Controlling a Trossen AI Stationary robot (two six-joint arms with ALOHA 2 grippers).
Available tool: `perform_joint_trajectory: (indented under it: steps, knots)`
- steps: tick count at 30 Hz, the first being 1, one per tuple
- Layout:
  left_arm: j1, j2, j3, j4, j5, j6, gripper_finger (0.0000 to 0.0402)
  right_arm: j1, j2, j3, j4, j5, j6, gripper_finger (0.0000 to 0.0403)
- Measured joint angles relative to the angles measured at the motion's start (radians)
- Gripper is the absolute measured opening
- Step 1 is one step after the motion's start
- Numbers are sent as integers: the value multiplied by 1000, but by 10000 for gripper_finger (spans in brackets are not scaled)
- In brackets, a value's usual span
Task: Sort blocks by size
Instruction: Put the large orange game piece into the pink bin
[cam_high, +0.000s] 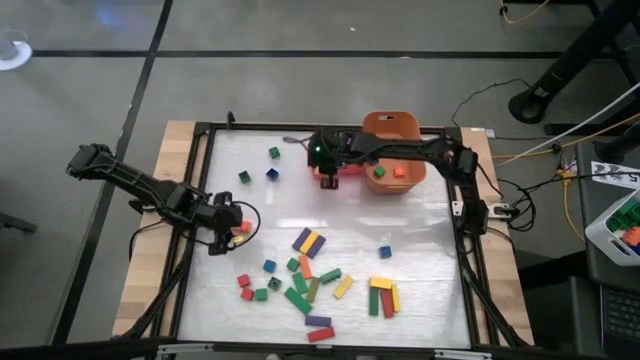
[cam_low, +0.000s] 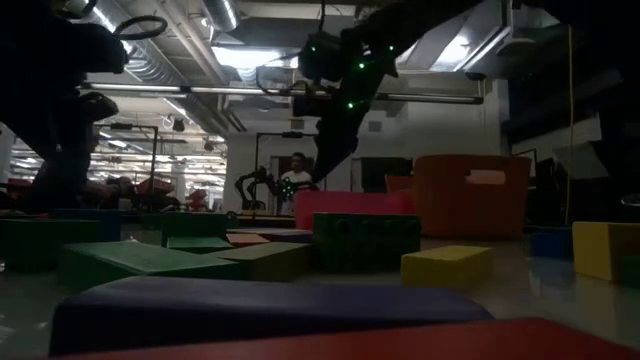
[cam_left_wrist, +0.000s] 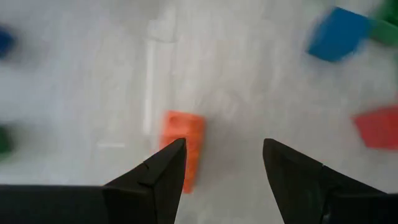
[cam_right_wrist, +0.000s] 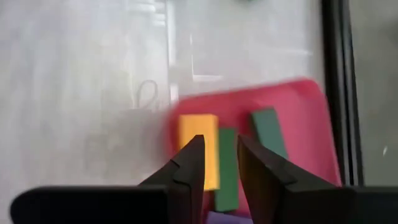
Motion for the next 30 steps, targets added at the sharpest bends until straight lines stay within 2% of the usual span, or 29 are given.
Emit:
perform_joint_trajectory:
  steps: [5,12,27,30]
  knots:
    - [10,0,-13,4,-21,-19,199,89,-20,0,-4,1,-61,96]
    - [11,58,-118,115,-69,-50,199,226,-43,1,-11,1,-187,96]
    - [93,244,-142,200,-86,-27,199,441,-45,1,-32,1,-221,96]
    - [106,275,-139,214,-80,-32,187,479,-45,1,-36,1,-221,96]
